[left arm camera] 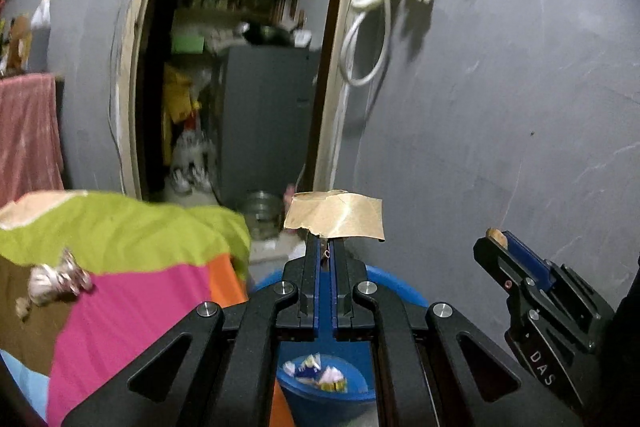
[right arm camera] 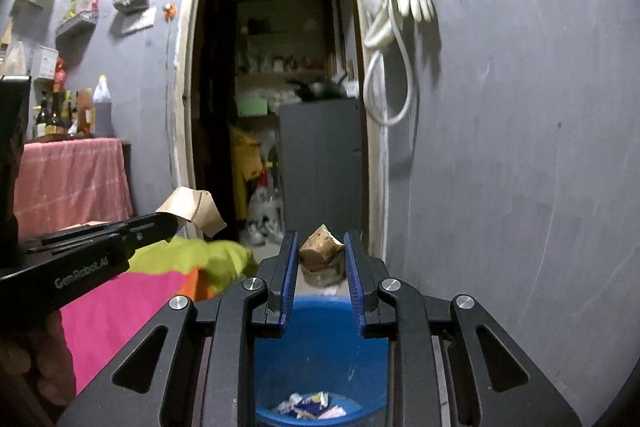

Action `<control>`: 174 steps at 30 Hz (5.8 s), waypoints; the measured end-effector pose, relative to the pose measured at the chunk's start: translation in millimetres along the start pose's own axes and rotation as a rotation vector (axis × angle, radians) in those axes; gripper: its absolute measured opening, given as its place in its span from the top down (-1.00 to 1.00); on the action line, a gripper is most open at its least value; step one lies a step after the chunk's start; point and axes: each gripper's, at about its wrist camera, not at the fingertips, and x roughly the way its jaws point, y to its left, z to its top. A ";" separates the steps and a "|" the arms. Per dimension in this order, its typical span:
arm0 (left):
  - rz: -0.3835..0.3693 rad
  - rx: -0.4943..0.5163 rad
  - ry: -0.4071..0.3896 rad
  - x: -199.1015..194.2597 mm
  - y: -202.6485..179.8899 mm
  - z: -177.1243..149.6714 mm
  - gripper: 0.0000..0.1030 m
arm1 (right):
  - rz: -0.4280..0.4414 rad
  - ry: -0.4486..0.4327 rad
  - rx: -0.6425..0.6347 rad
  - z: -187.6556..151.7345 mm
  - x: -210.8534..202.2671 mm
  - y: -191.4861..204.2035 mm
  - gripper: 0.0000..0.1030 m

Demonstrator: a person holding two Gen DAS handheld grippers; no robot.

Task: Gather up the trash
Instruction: 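Carry both pieces over the blue bucket and open both tools, then move both tools back over the remaining trash on the cloth, then grasp the brown scrap with the left tool while the right tool grasps the white ribbon bundle, then lift both held items and carry them over the blue bucket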

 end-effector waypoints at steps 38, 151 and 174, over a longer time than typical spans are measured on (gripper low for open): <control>-0.094 -0.164 0.156 15.6 44.4 1.3 0.44 | 0.017 0.110 0.085 4.2 15.7 -14.9 0.13; 0.248 -0.260 0.161 -104.2 263.4 -31.2 0.80 | 0.485 0.367 -0.171 -8.1 108.0 251.7 0.84; 0.103 -0.091 -0.327 -149.3 107.3 40.9 0.80 | 0.168 -0.203 -0.083 78.1 -44.0 138.5 0.84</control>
